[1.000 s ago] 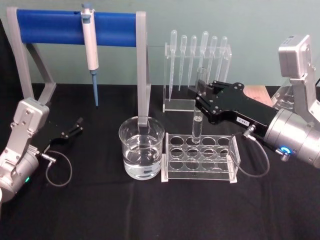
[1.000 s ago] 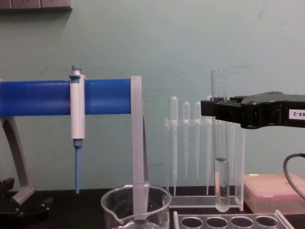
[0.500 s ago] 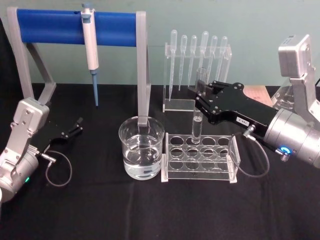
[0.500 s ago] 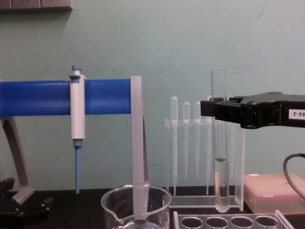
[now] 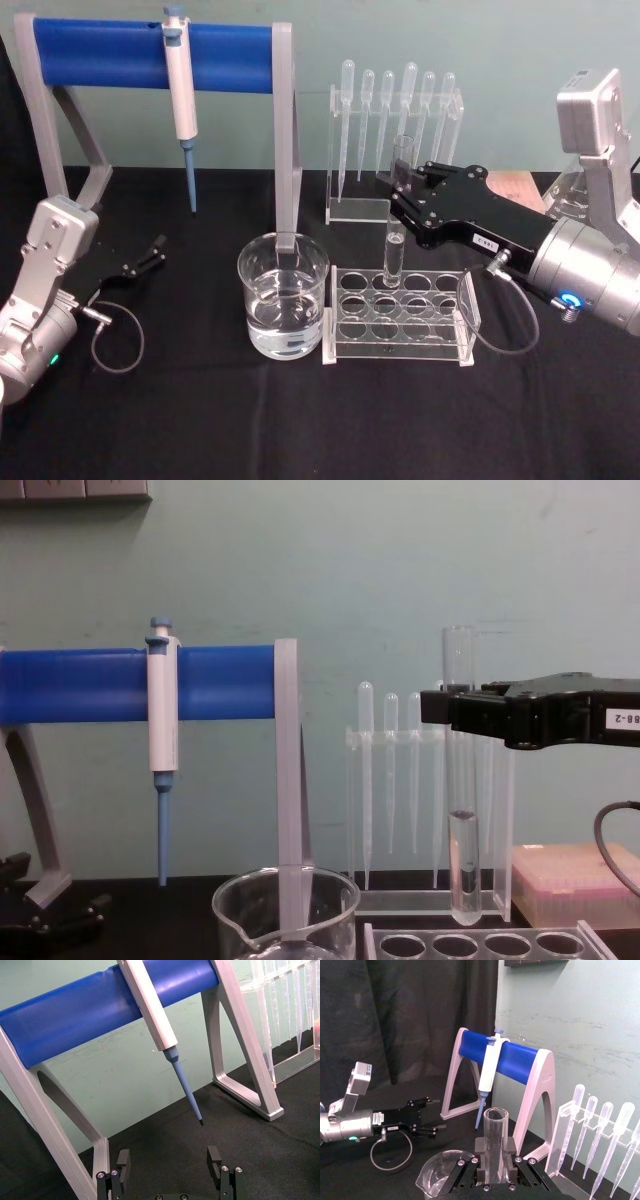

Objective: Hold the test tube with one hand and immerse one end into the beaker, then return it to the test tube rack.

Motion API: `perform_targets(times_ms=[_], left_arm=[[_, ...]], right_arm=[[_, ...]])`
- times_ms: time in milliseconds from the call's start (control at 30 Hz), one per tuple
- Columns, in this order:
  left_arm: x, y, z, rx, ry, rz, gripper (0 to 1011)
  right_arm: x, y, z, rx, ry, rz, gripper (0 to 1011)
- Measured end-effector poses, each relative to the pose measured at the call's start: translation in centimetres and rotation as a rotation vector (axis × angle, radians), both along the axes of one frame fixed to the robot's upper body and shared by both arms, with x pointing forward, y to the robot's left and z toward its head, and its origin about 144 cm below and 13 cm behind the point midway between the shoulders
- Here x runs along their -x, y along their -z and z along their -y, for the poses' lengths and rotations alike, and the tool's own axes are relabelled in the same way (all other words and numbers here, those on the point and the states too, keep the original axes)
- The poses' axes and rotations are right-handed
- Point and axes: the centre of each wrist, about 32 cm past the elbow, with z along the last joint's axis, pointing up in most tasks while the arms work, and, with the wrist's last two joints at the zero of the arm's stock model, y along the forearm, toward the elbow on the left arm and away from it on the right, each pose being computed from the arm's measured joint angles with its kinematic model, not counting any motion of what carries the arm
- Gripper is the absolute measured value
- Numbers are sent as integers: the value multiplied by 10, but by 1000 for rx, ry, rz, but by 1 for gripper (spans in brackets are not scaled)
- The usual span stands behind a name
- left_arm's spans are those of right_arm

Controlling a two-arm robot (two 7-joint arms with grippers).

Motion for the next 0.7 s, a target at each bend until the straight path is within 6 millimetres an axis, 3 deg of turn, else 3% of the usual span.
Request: perform_targets(times_ms=[700], left_arm=[[0,0,0,0,0,0,1000]], right_arm=[[0,0,0,0,0,0,225]])
